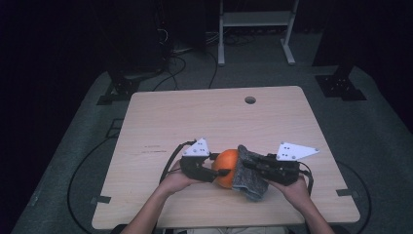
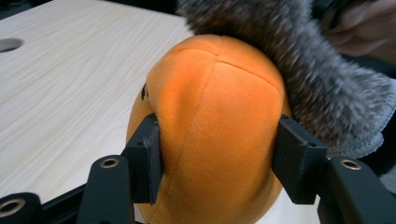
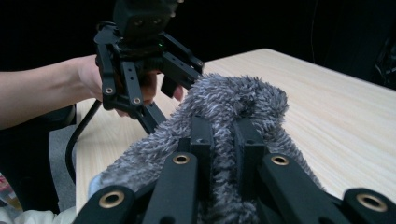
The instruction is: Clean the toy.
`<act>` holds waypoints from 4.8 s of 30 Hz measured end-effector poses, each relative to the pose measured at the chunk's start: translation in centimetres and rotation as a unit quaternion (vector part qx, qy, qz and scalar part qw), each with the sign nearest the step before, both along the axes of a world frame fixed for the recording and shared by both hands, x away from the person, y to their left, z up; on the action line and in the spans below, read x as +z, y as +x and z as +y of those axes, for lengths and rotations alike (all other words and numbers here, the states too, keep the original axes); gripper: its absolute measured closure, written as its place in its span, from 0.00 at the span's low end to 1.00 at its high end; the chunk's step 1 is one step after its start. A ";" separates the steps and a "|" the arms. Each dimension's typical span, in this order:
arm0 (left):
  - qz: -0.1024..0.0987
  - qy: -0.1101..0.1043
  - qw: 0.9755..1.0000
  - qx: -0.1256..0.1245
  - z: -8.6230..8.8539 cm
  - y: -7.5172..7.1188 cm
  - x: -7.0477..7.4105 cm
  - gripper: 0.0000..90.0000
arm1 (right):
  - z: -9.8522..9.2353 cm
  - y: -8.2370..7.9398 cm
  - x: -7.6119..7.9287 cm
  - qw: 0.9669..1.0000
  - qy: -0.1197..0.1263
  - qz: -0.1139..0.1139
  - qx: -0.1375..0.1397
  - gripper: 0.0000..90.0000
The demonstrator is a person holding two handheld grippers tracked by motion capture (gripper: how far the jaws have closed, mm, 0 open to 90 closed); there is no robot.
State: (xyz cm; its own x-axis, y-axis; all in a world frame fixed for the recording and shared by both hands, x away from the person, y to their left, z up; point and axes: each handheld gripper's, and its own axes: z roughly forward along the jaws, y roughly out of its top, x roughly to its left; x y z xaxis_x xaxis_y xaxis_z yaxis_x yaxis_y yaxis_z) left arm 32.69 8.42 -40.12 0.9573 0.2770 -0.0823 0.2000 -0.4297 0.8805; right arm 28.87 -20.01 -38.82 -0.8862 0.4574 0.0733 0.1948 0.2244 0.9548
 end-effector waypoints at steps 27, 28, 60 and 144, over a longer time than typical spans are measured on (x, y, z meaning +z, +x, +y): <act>-0.021 0.008 1.000 -0.007 -0.5 -0.3 -0.9 0.38 | -0.9 0.8 -1.1 0.998 -0.051 0.009 -0.037 0.89; -0.022 0.011 1.000 -0.007 -0.6 -0.3 -1.0 0.40 | -0.9 0.7 -1.1 0.998 -0.052 0.009 -0.034 0.89; -0.038 0.013 0.999 -0.024 -1.1 -0.8 -0.7 0.15 | -0.4 -0.4 -0.7 0.998 -0.061 0.010 0.024 0.90; -0.027 0.078 0.996 0.026 -0.5 -0.3 -2.6 0.34 | -13.1 1.0 -5.6 0.982 -0.078 0.103 -0.135 0.66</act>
